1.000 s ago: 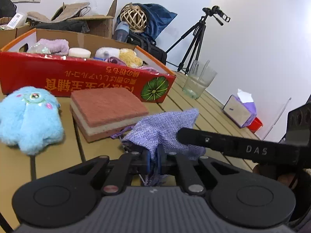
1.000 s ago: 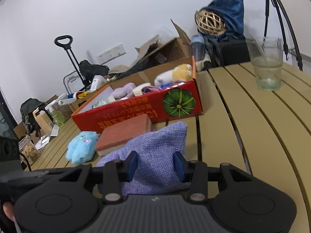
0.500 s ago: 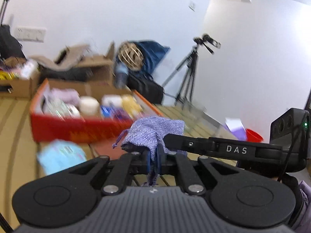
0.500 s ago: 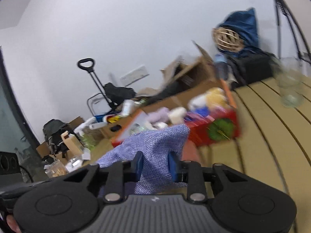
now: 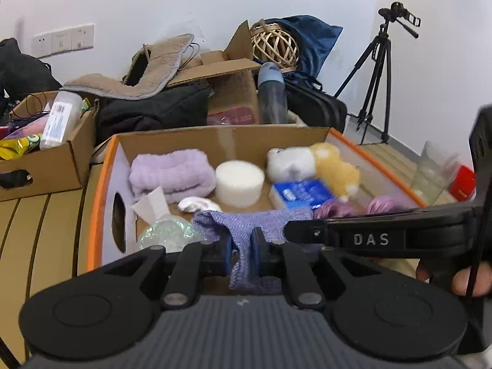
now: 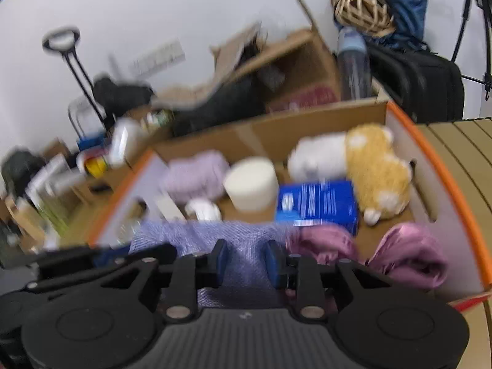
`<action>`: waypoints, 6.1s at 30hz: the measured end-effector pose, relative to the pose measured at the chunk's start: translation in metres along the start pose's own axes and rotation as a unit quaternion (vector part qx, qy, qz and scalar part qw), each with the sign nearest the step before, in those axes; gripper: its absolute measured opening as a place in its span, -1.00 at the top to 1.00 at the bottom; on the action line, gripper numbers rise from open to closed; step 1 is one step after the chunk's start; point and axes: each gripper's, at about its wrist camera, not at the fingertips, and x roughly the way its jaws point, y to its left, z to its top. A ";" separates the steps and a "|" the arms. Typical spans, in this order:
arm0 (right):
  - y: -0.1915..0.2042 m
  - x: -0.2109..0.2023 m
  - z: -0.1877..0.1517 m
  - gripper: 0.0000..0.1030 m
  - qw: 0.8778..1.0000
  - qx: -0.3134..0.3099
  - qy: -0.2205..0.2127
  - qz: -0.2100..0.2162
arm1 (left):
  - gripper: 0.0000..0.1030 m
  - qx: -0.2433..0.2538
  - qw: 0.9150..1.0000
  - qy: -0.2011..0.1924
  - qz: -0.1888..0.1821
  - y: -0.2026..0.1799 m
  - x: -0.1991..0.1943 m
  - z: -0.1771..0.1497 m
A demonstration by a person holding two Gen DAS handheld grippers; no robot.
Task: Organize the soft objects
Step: 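Lower the lavender sachet into the box and open both tools, then grasp the blue fluffy plush monster with both tools, then carry the blue plush into the box and open both tools, then grasp the red-brown layered sponge block with both tools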
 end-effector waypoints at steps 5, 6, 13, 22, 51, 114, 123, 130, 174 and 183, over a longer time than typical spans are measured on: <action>0.000 -0.003 -0.006 0.24 1.000 0.001 -0.002 0.006 | 0.36 0.013 0.999 -0.019 0.024 0.000 -0.011 -0.010; 0.000 -0.008 -0.006 0.24 1.000 -0.001 -0.010 0.006 | 0.32 0.017 0.999 -0.030 0.029 -0.001 -0.022 -0.011; -0.006 -0.110 -0.021 0.22 0.994 -0.046 -0.100 -0.002 | -0.01 0.011 0.992 -0.124 0.022 -0.010 -0.139 -0.025; 0.005 -0.259 -0.068 -0.04 0.980 -0.100 -0.173 -0.011 | -0.26 0.007 0.983 -0.179 0.041 -0.049 -0.265 -0.075; 0.035 -0.241 -0.225 -0.44 0.991 -0.082 -0.075 0.071 | -0.65 -0.108 0.989 -0.075 0.070 -0.022 -0.264 -0.190; -0.006 0.053 0.052 0.31 0.991 -0.092 0.080 0.049 | 0.57 -0.175 0.978 0.066 -0.093 0.052 0.051 0.030; 0.002 0.022 0.049 0.09 0.991 -0.111 0.062 0.039 | 0.26 -0.155 0.984 0.042 -0.081 0.045 0.009 0.036; 0.022 -0.096 0.062 0.00 0.991 -0.130 -0.024 0.028 | 0.12 -0.124 0.990 -0.024 -0.065 0.030 -0.103 0.055; -0.003 -0.298 -0.246 -0.79 0.984 -0.115 -0.127 -0.048 | -0.96 -0.065 0.987 -0.108 0.104 -0.066 -0.290 -0.190; -0.024 -0.208 -0.157 -0.60 0.989 -0.111 -0.097 -0.019 | -0.86 -0.054 0.996 -0.064 0.026 -0.070 -0.171 -0.115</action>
